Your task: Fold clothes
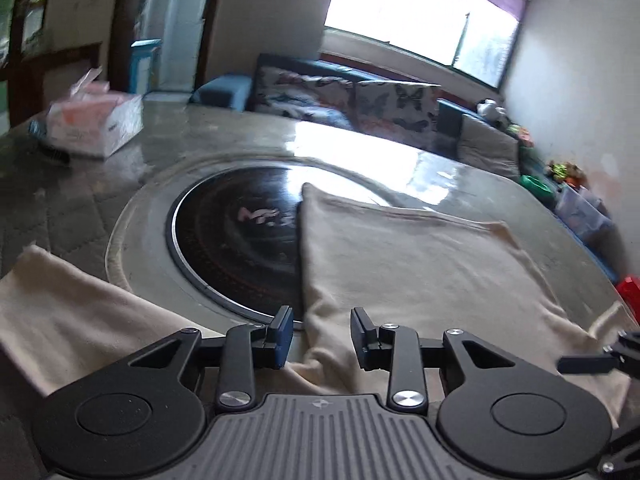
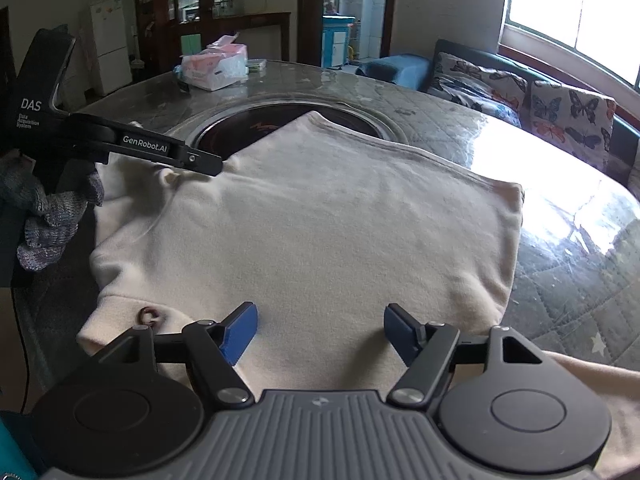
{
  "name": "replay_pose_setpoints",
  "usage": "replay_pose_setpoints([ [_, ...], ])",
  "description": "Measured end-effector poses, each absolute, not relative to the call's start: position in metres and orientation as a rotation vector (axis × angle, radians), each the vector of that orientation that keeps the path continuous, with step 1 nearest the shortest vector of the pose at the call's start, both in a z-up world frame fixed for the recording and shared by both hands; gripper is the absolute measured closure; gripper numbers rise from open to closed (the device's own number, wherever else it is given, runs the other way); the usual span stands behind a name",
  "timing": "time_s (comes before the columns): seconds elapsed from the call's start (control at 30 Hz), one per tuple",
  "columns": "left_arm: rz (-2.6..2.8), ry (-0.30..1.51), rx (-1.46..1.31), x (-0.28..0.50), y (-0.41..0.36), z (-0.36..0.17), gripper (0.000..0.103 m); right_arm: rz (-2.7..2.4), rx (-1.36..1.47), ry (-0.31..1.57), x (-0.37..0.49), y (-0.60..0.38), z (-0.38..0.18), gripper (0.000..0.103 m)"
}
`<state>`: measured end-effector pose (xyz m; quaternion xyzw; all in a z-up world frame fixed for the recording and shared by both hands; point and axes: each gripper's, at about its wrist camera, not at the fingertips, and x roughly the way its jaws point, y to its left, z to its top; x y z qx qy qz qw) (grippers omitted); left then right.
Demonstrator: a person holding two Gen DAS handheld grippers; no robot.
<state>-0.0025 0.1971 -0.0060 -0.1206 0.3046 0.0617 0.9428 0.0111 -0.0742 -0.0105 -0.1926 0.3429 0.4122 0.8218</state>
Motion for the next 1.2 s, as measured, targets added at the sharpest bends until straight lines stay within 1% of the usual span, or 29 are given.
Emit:
replay_pose_setpoints([
  [0.07, 0.104, 0.602, -0.171, -0.012, 0.185, -0.001, 0.065, 0.896, -0.432, 0.717, 0.005, -0.073, -0.008, 0.031],
  [0.2, 0.077, 0.588, -0.073, -0.032, 0.166, -0.003, 0.065, 0.912, -0.478, 0.687, -0.006, -0.071, -0.005, 0.031],
  [0.3, 0.071, 0.594, -0.054, -0.043, 0.159, -0.009, 0.065, 0.923, -0.513, 0.664, -0.014, -0.069, -0.002, 0.031],
  [0.4, 0.088, 0.608, -0.036, -0.052, 0.157, -0.019, 0.064, 0.934, -0.522, 0.671, -0.017, -0.068, -0.004, 0.028],
  [0.47, 0.101, 0.591, -0.021, -0.061, 0.158, -0.020, 0.056, 0.937, -0.529, 0.680, -0.018, -0.067, -0.007, 0.027],
  [0.53, 0.110, 0.583, -0.021, -0.069, 0.162, -0.017, 0.054, 0.936, -0.521, 0.683, -0.017, -0.068, -0.006, 0.027],
  [0.8, 0.183, 0.600, -0.015, -0.095, 0.185, -0.021, 0.052, 0.939, -0.514, 0.695, -0.017, -0.070, -0.006, 0.027],
  [0.9, 0.220, 0.604, -0.015, -0.100, 0.191, -0.020, 0.051, 0.941, -0.506, 0.674, -0.017, -0.069, 0.002, 0.027],
  [1.03, 0.266, 0.609, -0.058, -0.104, 0.205, -0.016, 0.050, 0.961, -0.497, 0.647, -0.020, -0.067, 0.009, 0.026],
  [1.2, 0.369, 0.584, -0.103, -0.106, 0.228, -0.006, 0.051, 0.977, -0.471, 0.657, -0.019, -0.059, 0.005, 0.026],
])
